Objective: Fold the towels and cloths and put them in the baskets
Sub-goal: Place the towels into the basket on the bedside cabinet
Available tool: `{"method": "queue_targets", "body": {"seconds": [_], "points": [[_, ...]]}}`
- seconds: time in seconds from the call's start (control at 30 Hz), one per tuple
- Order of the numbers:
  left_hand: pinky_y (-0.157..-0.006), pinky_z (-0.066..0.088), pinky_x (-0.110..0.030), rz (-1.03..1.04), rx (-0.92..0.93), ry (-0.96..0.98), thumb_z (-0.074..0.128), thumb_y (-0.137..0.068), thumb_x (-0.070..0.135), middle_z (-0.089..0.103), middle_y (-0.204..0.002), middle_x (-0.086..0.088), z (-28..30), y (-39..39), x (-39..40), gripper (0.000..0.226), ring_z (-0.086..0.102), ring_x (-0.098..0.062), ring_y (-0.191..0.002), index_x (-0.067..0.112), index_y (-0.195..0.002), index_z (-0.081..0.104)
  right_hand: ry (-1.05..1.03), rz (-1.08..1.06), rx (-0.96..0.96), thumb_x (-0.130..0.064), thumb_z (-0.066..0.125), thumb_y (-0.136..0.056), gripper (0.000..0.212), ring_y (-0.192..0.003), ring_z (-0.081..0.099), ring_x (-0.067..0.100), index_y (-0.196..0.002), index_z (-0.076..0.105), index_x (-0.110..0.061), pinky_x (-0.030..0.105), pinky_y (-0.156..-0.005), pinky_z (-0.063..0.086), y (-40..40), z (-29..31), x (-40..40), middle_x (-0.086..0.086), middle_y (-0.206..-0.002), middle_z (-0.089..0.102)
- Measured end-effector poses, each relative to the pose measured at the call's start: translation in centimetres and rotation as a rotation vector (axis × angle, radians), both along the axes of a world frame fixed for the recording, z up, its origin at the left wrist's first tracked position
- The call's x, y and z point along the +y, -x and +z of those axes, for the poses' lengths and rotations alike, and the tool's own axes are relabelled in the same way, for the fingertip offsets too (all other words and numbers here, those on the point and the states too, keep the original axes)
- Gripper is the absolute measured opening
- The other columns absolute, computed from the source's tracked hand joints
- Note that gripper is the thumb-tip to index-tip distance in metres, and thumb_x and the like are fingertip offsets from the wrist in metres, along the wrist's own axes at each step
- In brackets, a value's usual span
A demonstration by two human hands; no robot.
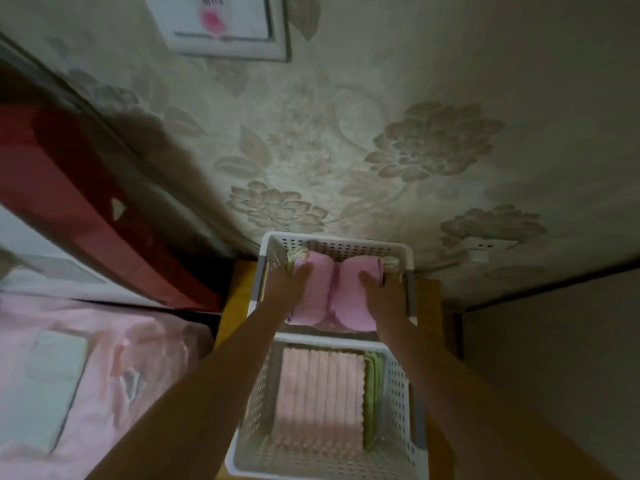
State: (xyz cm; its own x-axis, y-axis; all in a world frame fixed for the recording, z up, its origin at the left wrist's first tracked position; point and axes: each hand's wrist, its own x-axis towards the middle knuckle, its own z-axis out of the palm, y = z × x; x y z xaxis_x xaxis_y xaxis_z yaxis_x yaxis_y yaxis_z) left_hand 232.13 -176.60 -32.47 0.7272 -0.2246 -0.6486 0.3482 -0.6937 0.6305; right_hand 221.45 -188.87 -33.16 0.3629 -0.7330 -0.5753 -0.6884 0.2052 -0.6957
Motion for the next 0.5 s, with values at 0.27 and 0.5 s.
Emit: {"method": "queue_targets", "body": {"seconds": [0.27, 0.5], "points": [[-0.085, 0.043, -0.032, -0.151, -0.127, -0.067, 0.046, -0.098, 0.039, 0.056, -0.118, -0.017, -2.8, 0.0, -0.2, 0.046, 0.055, -0.030, -0.109, 0.001, -0.125, 0.049, -0.015, 0.029, 0.057, -0.029, 0.055, -0.095, 0.057, -0.129, 0.045, 0.034, -0.140, 0.040, 0.002, 0.041, -0.107, 0.037, 0.3, -2.4, 0.0, 0.018, -0.141, 0.047], [-0.115, 0.026, -0.038, -0.500, -0.480, -0.211, 0.044, -0.099, 0.034, 0.018, -0.155, -0.018, -0.1, 1.1, 1.5, 0.065, 0.019, -0.030, -0.144, 0.001, -0.149, 0.017, 0.658, 0.588, 0.196, -0.028, 0.051, -0.097, 0.065, -0.141, 0.030, 0.032, -0.148, 0.023, 0.002, 0.041, -0.115, 0.027, 2.6, -0.1, 0.0, 0.019, -0.153, 0.029]]}}
